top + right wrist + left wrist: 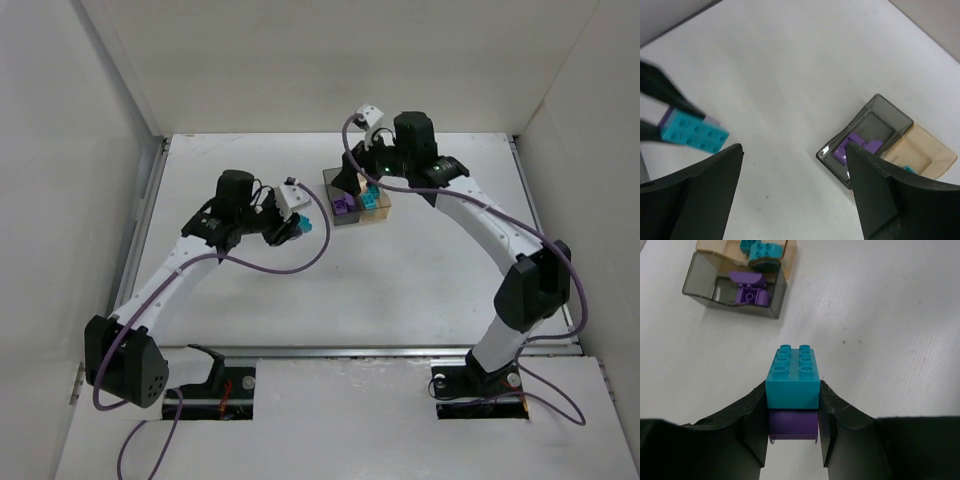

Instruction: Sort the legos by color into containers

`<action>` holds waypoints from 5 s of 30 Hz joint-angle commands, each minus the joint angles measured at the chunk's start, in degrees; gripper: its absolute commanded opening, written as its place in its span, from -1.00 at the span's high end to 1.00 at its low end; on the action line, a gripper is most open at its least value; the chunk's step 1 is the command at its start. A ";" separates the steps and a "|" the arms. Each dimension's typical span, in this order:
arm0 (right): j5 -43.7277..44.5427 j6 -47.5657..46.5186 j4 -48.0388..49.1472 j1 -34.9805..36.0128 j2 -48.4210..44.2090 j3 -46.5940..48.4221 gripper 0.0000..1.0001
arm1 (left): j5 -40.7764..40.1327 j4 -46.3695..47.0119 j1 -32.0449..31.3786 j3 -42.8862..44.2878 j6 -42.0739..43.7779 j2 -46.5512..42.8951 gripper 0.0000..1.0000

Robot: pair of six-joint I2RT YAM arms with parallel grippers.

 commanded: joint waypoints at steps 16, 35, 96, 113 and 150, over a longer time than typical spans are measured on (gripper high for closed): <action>-15.05 -27.70 0.04 11.11 -4.83 -7.24 -0.53 | 27.43 -13.06 4.73 13.50 12.44 5.24 1.00; -20.32 -19.26 4.44 12.70 -1.40 -5.74 -0.15 | 27.96 -9.72 4.73 12.45 9.01 4.19 1.00; 16.42 12.30 0.67 -8.40 17.77 7.09 -0.33 | 5.81 -2.87 6.40 6.56 -2.05 3.22 1.00; 22.48 16.95 1.36 -10.77 10.55 -0.38 -0.54 | 1.34 19.80 0.34 24.21 -26.32 28.52 1.00; 22.92 27.23 5.24 -14.20 17.59 -8.37 -0.34 | -23.54 19.73 -6.44 40.48 -33.00 47.26 -0.39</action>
